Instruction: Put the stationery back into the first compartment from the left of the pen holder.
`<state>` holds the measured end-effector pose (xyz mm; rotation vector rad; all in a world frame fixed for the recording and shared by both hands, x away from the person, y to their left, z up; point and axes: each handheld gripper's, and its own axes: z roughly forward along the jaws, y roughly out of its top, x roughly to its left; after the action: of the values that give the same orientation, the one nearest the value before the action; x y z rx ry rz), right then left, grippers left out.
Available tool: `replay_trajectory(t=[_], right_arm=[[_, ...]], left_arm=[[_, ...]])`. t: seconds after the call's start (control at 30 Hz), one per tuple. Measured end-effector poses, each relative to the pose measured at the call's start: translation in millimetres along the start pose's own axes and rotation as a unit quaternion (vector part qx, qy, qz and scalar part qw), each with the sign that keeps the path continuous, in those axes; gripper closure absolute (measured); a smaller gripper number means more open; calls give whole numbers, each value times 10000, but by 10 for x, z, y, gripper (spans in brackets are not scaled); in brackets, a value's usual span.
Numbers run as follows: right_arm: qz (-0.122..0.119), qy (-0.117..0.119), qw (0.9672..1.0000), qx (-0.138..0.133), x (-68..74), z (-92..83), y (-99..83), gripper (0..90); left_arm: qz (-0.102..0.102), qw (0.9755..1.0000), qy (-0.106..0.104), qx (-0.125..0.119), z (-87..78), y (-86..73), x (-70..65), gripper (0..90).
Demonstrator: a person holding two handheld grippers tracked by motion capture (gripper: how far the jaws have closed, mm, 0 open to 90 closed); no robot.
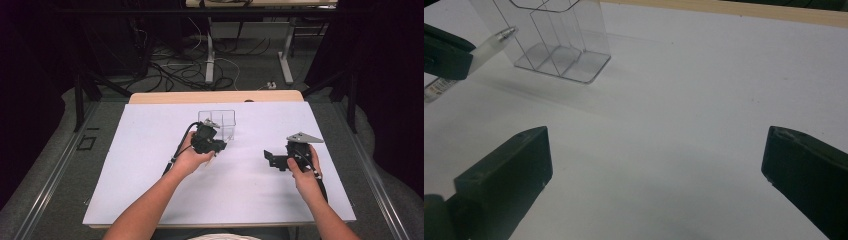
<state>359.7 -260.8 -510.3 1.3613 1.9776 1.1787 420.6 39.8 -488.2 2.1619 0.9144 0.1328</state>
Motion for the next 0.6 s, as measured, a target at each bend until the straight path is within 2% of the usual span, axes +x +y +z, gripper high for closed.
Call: replay_trajectory(t=[0.17, 0.27, 0.37, 0.4, 0.43, 0.6], right_arm=[[21, -4, 10000, -10, 3, -2, 0, 0], [35, -4, 10000, 0, 5, -2, -1, 0], [12, -5, 10000, 0, 1, -1, -2, 0], [10, -7, 10000, -1, 1, 0, -2, 0], [4, -2, 10000, -3, 0, 0, -1, 0], [7, -1, 10000, -8, 0, -1, -1, 0]], left_arm=[[-29, 9999, 61, -148, -67, 44, 16, 796], [-139, 9992, 69, -357, -112, 63, 21, 796], [-153, 9983, 114, -545, -157, 85, 37, 797], [-131, 9983, 146, -549, -176, 96, 46, 796], [-194, 9980, 187, -579, -191, 106, 40, 796], [-96, 9970, 350, -682, -284, 174, 88, 796]])
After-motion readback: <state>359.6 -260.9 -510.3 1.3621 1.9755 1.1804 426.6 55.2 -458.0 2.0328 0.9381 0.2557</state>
